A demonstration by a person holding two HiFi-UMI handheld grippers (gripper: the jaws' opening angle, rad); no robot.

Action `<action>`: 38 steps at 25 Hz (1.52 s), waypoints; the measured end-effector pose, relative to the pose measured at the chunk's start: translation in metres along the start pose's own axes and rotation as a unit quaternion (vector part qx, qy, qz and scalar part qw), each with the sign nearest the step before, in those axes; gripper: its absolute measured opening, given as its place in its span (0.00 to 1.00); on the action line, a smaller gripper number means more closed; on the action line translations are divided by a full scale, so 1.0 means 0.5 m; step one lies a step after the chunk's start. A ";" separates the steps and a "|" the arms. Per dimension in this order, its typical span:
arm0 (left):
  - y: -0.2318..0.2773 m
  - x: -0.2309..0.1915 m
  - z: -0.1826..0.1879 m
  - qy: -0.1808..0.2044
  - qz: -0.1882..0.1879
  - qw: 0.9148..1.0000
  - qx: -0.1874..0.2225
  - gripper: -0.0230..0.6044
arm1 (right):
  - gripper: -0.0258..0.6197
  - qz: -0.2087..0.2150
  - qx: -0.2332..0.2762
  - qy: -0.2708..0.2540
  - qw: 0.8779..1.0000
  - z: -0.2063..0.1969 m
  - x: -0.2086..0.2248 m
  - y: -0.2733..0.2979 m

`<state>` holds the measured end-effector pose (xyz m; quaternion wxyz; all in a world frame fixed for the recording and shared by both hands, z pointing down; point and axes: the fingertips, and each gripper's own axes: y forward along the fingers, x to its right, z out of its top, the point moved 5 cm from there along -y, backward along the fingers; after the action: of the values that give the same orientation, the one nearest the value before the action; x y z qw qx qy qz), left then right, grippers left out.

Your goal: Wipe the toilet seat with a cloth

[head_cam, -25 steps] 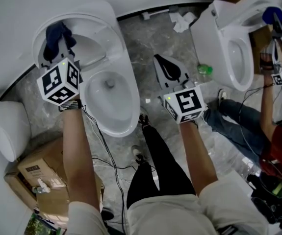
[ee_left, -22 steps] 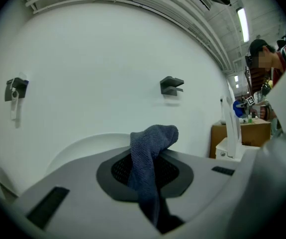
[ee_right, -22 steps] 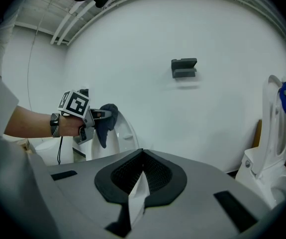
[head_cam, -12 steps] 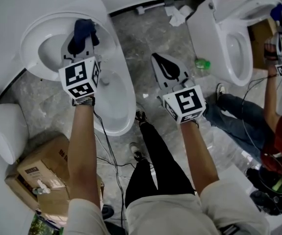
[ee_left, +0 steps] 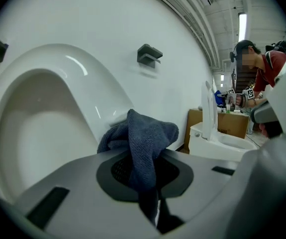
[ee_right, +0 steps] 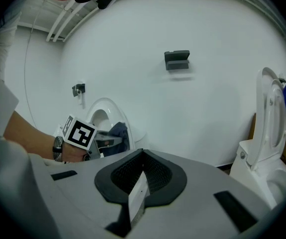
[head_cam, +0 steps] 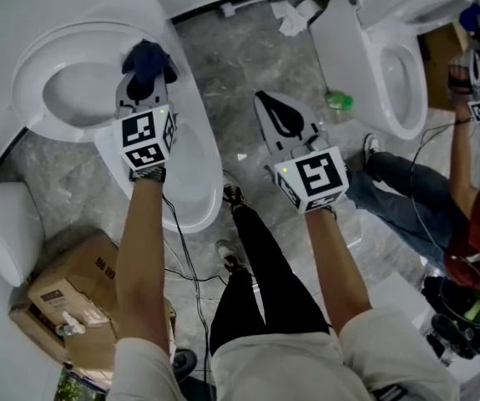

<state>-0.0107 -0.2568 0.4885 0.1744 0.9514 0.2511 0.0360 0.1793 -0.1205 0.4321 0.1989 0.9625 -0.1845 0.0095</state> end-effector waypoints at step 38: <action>0.027 -0.029 -0.379 -0.118 0.048 0.972 -0.198 0.10 | 0.07 0.020 -0.050 0.008 0.999 -0.109 -0.014 0.064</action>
<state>-0.0467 -0.2153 0.6708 0.3856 0.9065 0.1710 -0.0192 0.1643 -0.1241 0.4936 0.2483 0.9473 -0.2022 0.0114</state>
